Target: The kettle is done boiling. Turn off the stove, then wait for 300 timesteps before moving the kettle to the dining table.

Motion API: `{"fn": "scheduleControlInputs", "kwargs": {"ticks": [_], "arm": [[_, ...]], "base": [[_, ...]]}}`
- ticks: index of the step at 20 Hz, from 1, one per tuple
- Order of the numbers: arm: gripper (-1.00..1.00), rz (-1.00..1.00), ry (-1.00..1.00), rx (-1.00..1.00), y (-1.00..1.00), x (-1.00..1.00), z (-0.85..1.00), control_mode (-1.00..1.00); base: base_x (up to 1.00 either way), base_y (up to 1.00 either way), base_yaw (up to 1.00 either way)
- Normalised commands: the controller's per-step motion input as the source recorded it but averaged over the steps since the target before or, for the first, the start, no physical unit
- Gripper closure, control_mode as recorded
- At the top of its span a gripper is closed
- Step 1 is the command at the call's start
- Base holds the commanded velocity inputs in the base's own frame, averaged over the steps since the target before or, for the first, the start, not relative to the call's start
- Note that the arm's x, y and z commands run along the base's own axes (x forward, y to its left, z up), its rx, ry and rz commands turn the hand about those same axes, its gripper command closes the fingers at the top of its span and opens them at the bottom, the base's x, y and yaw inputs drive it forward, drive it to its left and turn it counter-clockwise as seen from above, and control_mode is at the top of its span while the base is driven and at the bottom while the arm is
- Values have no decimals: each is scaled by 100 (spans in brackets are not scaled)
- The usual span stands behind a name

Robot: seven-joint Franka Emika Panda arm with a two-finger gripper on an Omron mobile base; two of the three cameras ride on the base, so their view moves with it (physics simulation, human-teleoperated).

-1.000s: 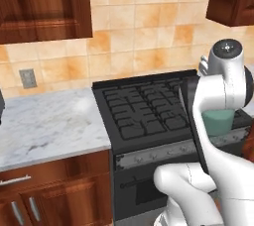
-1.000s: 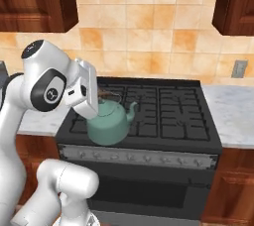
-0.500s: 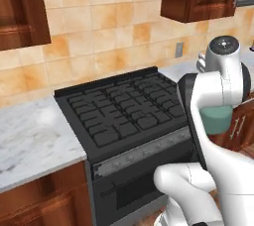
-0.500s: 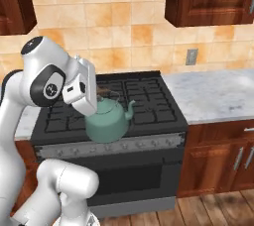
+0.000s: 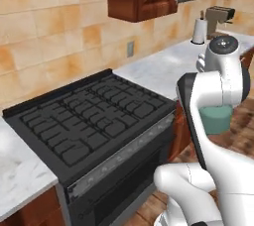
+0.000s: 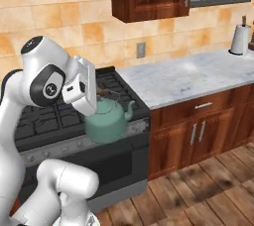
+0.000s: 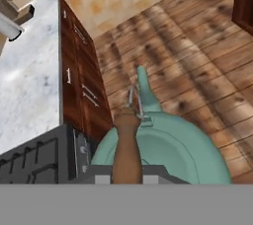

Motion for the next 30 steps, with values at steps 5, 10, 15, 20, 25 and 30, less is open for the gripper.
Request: {"fn": "scheduleControlInputs", "kwargs": {"ticks": [5, 10, 15, 20, 25, 30], "arm": [[100, 0, 0, 0, 0, 0, 0, 100], [100, 0, 0, 0, 0, 0, 0, 100], [100, 0, 0, 0, 0, 0, 0, 100], [100, 0, 0, 0, 0, 0, 0, 100], [100, 0, 0, 0, 0, 0, 0, 100], [100, 0, 0, 0, 0, 0, 0, 100]], "base": [[-9, -22, -45], [-9, -25, -44], [-7, -24, -45], [-5, -25, -46], [0, -29, -45], [0, -26, -44]]}}
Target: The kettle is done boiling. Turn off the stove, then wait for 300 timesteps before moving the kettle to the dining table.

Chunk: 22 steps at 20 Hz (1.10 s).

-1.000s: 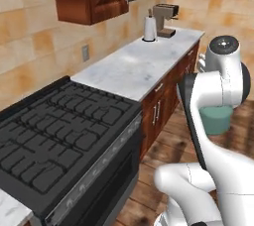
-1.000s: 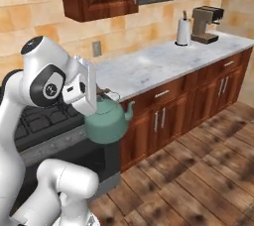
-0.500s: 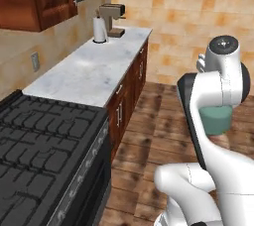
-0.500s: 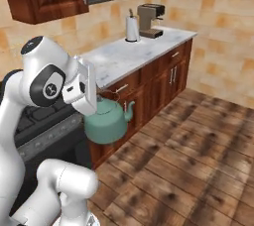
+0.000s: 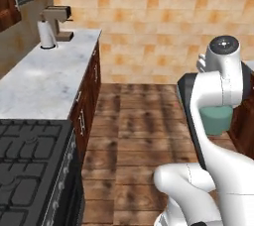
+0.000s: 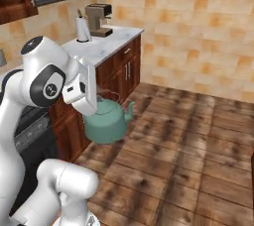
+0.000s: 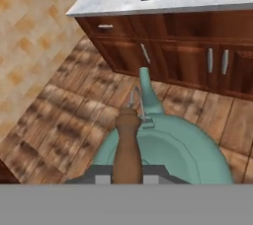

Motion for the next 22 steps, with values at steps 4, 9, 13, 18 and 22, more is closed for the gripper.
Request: {"fn": "scheduleControlInputs", "kwargs": {"ticks": [4, 9, 13, 18, 22], "arm": [[100, 0, 0, 0, 0, 0, 0, 100], [100, 0, 0, 0, 0, 0, 0, 100], [100, 0, 0, 0, 0, 0, 0, 100], [100, 0, 0, 0, 0, 0, 0, 100], [100, 0, 0, 0, 0, 0, 0, 100]], "base": [[0, -29, -42], [4, -27, -39], [12, -24, -37], [4, -23, -37], [0, -20, -39]]}}
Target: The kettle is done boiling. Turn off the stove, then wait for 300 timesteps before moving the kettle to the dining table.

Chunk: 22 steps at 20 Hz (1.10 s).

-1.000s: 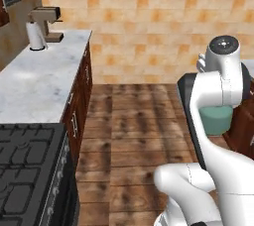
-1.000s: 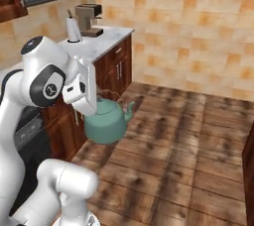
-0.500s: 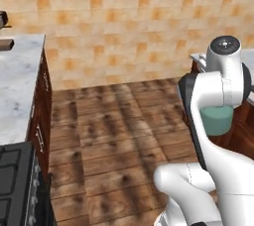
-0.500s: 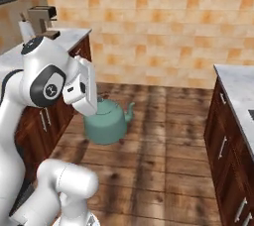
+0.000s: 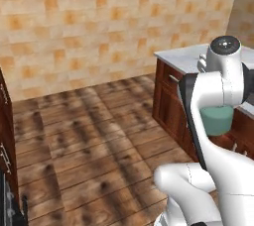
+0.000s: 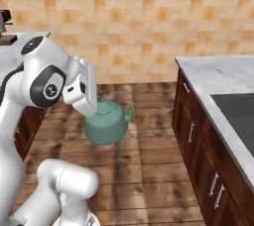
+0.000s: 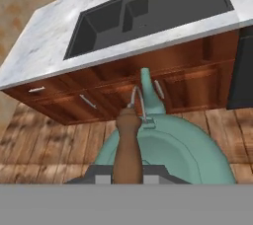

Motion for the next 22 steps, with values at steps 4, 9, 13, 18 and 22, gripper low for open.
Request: {"fn": "scheduleControlInputs", "kwargs": {"ticks": [4, 9, 13, 18, 22], "arm": [[100, 0, 0, 0, 0, 0, 0, 100], [100, 0, 0, 0, 0, 0, 0, 100], [100, 0, 0, 0, 0, 0, 0, 100], [100, 0, 0, 0, 0, 0, 0, 100], [100, 0, 0, 0, 0, 0, 0, 100]], "base": [[0, -21, -38], [-9, -21, -38], [-41, -26, -33], [-64, -25, -29], [-67, -32, -27]]}}
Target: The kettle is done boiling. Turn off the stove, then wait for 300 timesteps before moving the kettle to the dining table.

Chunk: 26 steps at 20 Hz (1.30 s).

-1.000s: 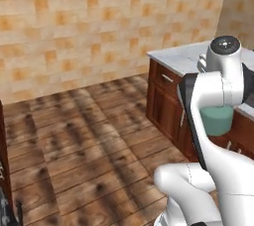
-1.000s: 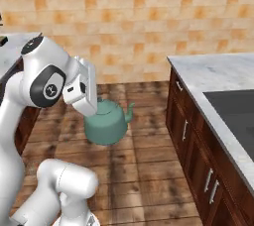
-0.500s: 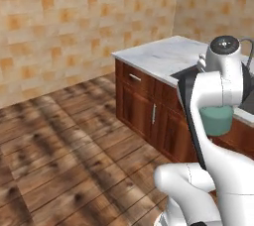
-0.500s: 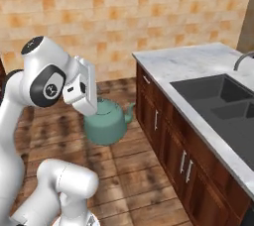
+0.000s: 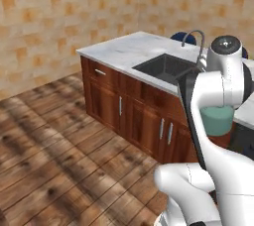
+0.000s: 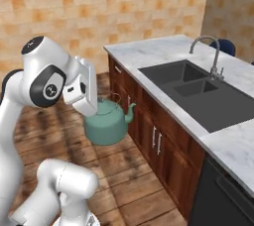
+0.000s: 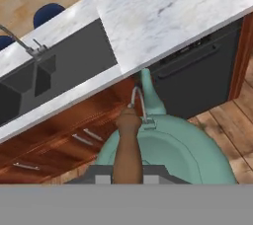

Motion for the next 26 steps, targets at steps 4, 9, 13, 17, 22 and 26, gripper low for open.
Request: {"fn": "scheduleControlInputs", "kwargs": {"ticks": [4, 9, 13, 17, 22, 26], "arm": [[100, 0, 0, 0, 0, 0, 0, 100], [100, 0, 0, 0, 0, 0, 0, 100], [100, 0, 0, 0, 0, 0, 0, 100], [100, 0, 0, 0, 0, 0, 0, 100], [100, 0, 0, 0, 0, 0, 0, 100], [100, 0, 0, 0, 0, 0, 0, 100]], "base": [[-63, -35, -26], [-63, -39, -25], [-61, -43, -24], [-46, -48, -23], [-8, -64, -15], [0, -71, -7]]}}
